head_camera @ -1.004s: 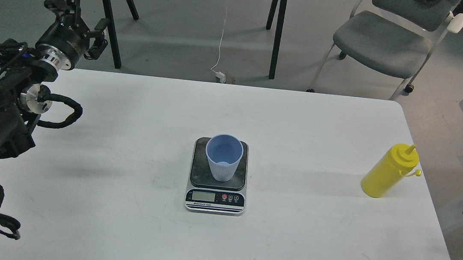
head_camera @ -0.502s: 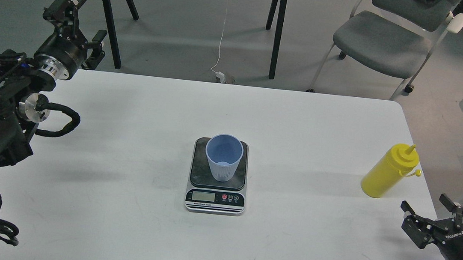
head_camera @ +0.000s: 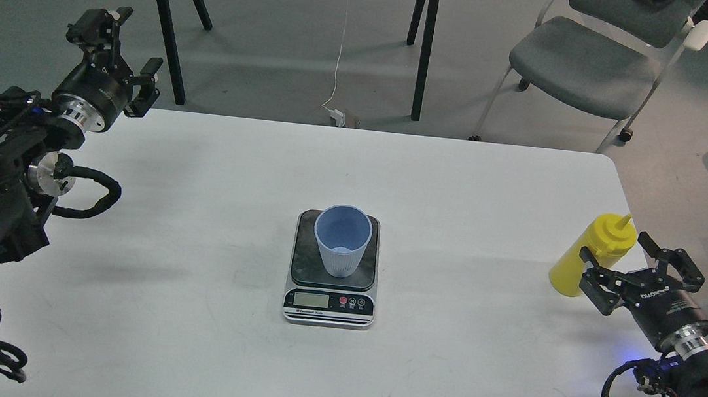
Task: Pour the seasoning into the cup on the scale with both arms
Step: 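Reach the right gripper to the yellow bottle and grasp it, then lift the yellow bottle and tilt it over the cup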
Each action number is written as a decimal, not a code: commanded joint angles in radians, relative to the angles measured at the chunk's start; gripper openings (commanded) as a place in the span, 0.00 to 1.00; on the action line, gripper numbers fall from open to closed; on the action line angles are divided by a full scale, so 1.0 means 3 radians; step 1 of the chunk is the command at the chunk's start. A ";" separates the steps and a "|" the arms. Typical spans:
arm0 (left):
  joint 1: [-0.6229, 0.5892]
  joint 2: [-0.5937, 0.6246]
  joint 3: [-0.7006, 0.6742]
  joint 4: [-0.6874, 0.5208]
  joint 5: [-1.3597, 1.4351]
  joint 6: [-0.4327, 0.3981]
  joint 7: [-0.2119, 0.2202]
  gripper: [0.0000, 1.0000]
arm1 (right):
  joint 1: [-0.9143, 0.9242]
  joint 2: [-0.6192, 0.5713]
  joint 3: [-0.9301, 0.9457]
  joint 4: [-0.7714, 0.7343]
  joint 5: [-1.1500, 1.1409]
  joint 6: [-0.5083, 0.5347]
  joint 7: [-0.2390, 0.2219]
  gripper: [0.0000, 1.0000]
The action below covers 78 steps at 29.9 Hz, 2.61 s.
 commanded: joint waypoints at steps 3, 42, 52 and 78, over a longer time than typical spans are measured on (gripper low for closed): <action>0.0036 0.0024 0.0005 0.0000 0.0000 0.0000 0.0000 0.90 | 0.0017 0.0323 0.0027 -0.0083 -0.0171 0.0000 0.0029 1.00; -0.0087 -0.0078 -0.0020 -0.0036 -0.0005 0.0000 0.0000 0.90 | 0.2469 0.0293 -0.0973 0.0980 -0.5912 0.0000 0.1292 0.29; -0.0087 -0.0073 -0.0026 -0.0041 -0.0010 0.0000 0.0000 0.90 | 0.2885 0.0656 -0.1557 0.1272 -0.7436 -0.0207 0.1414 0.29; -0.0087 -0.0114 -0.0026 -0.0041 -0.0010 0.0000 0.0000 0.90 | 0.2942 0.0630 -0.1819 0.1374 -0.8848 -0.0790 0.1726 0.28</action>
